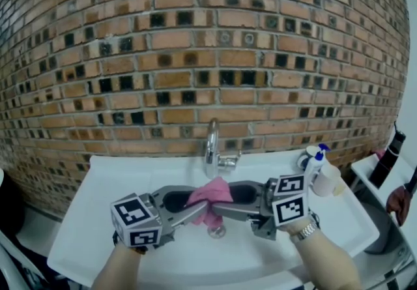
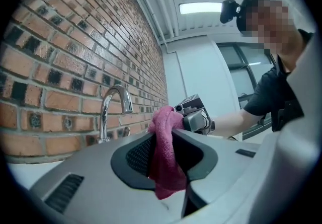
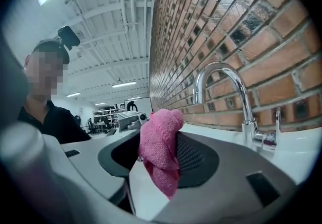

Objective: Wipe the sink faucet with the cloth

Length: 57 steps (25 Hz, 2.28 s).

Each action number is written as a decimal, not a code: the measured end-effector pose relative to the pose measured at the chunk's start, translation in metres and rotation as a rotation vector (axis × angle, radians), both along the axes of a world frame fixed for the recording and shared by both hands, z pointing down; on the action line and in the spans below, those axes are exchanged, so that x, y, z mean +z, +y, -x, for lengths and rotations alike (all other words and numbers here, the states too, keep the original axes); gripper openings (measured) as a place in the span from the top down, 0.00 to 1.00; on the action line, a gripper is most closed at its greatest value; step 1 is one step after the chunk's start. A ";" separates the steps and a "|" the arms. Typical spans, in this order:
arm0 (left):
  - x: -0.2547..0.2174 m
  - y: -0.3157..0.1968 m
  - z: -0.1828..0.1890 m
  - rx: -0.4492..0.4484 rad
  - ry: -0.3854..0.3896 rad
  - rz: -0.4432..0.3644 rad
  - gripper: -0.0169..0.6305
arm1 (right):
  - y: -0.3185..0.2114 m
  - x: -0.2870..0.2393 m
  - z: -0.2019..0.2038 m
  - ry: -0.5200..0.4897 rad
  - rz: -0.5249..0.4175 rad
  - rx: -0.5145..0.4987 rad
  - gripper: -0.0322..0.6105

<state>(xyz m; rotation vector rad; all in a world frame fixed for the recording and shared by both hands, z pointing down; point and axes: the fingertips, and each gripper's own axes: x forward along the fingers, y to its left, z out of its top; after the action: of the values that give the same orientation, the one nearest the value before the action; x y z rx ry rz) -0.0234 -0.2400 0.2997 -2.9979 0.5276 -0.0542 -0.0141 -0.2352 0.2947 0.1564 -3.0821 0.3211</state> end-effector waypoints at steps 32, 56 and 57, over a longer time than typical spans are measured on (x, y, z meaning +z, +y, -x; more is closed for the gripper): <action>0.037 -0.129 0.055 -0.612 -0.116 0.041 0.84 | -0.087 0.016 -0.044 0.063 -0.150 0.668 0.75; 0.030 -0.247 0.025 -0.575 -0.224 0.051 0.83 | -0.086 0.012 -0.075 0.006 -0.107 0.703 0.81; 0.029 -0.248 0.022 -0.561 -0.208 0.058 0.83 | -0.085 0.012 -0.073 0.006 -0.102 0.698 0.82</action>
<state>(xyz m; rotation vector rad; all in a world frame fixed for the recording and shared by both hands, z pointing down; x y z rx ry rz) -0.0459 -0.4883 0.3286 -2.7459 1.3294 -0.4196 0.0592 -0.3199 0.3068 1.2317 -2.9218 0.1709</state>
